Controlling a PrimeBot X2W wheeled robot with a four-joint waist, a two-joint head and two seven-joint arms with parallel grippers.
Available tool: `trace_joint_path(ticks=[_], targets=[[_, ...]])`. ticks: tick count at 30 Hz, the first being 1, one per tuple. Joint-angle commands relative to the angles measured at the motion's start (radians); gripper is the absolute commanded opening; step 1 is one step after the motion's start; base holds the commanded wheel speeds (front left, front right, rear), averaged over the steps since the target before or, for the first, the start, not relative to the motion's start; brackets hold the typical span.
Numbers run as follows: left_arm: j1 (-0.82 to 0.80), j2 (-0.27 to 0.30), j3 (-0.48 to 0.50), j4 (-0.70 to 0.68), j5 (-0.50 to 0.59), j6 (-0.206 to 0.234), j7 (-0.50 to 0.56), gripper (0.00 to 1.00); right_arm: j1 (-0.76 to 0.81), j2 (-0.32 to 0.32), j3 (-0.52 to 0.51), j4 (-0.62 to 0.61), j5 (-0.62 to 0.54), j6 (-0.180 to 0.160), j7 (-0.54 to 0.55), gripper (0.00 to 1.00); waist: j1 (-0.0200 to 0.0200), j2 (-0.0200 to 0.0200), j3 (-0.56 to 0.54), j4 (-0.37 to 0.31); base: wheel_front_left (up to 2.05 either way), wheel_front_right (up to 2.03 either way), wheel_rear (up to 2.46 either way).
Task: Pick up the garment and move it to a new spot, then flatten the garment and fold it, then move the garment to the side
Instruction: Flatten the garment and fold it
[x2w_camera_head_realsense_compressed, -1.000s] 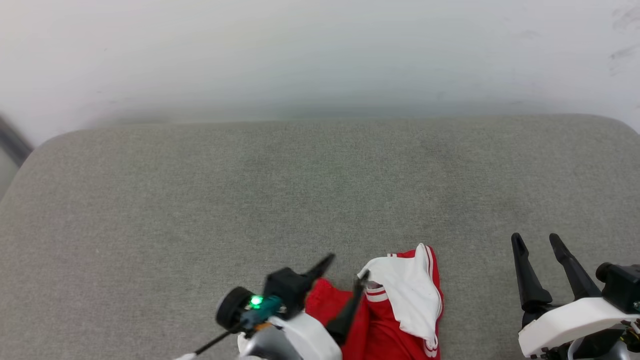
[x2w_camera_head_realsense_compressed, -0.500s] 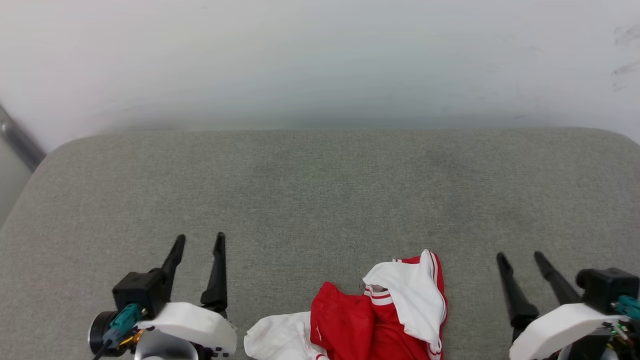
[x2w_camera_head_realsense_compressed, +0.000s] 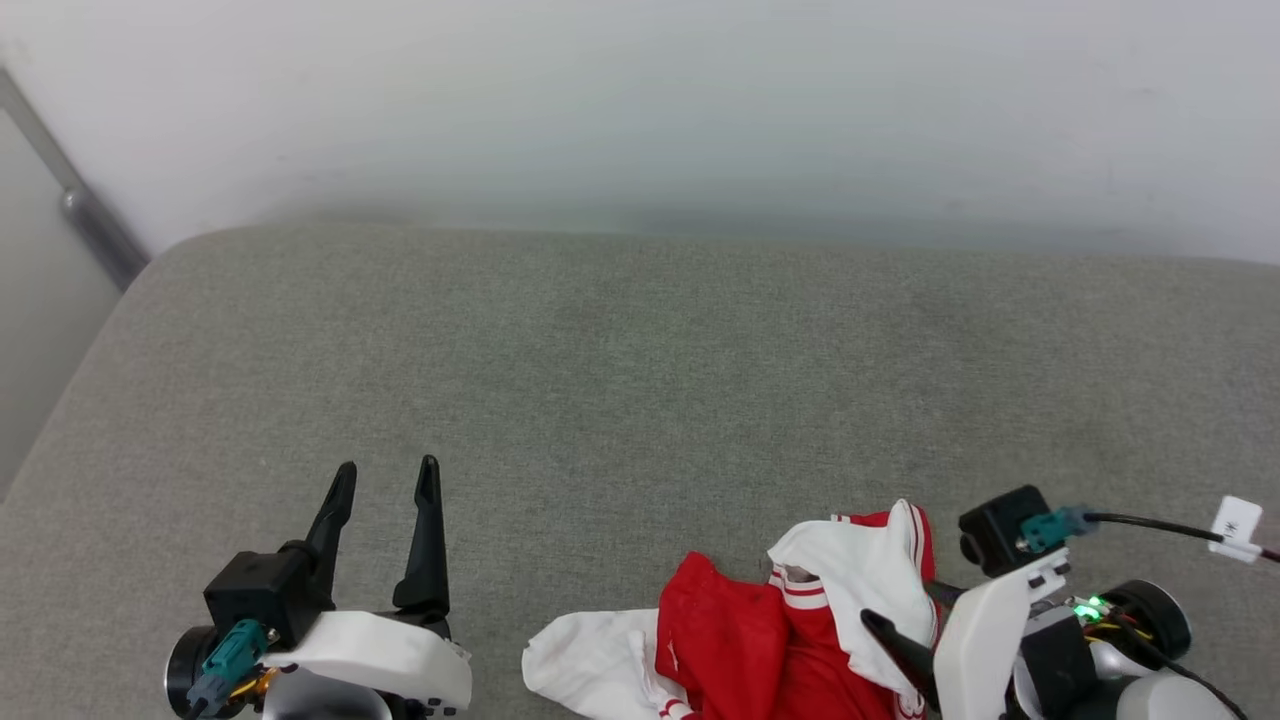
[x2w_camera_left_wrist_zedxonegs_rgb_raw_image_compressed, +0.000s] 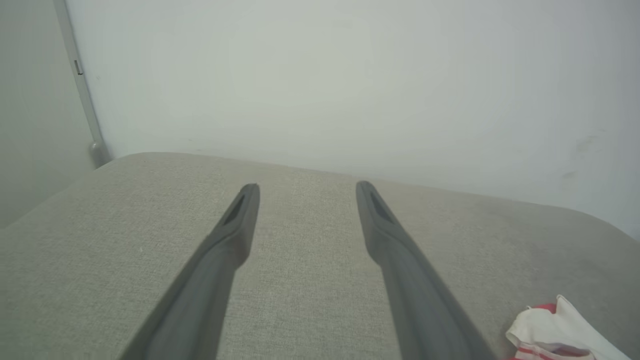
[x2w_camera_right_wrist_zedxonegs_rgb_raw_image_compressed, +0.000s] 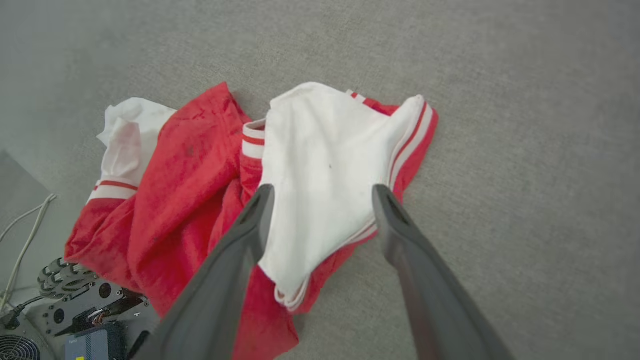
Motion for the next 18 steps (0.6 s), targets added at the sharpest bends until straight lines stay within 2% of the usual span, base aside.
trace_joint_path(ticks=[1, 10, 11, 12, 13, 18], targets=[[-0.004, -0.008, 0.003, -0.001, -0.004, 0.002, -0.007, 1.00, -0.024, -0.009, 0.023, 0.007, 0.012, 0.000, 0.009, 1.00, 0.0000, -0.0001, 0.011, 0.011, 0.00, 0.00, 0.00], [-0.028, -0.029, 0.003, 0.019, -0.001, -0.020, -0.022, 1.00, -0.131, -0.088, 0.157, 0.112, 0.059, 0.000, 0.051, 1.00, 0.0000, -0.0001, 0.058, 0.039, 0.00, 0.00, 0.00], [-0.027, -0.030, 0.005, 0.023, 0.000, -0.021, -0.024, 1.00, -0.136, -0.096, 0.164, 0.122, 0.060, 0.000, 0.056, 0.75, 0.0000, -0.0001, 0.060, 0.038, 0.00, 0.00, 0.00], [-0.026, -0.031, 0.006, 0.025, 0.000, -0.020, -0.025, 1.00, -0.143, -0.100, 0.169, 0.126, 0.062, 0.000, 0.058, 0.23, 0.0000, -0.0001, 0.062, 0.037, 0.00, 0.00, 0.00], [-0.025, -0.033, 0.007, 0.027, 0.001, -0.019, -0.026, 1.00, -0.150, -0.103, 0.173, 0.129, 0.066, 0.000, 0.056, 0.00, 0.0000, -0.0001, 0.063, 0.035, 0.00, 0.00, 0.00], [-0.014, -0.035, 0.016, 0.037, -0.002, -0.019, -0.030, 1.00, -0.169, -0.120, 0.152, 0.127, 0.068, 0.000, 0.043, 0.00, 0.0000, -0.0001, 0.063, 0.012, 0.00, 0.00, 0.00]])
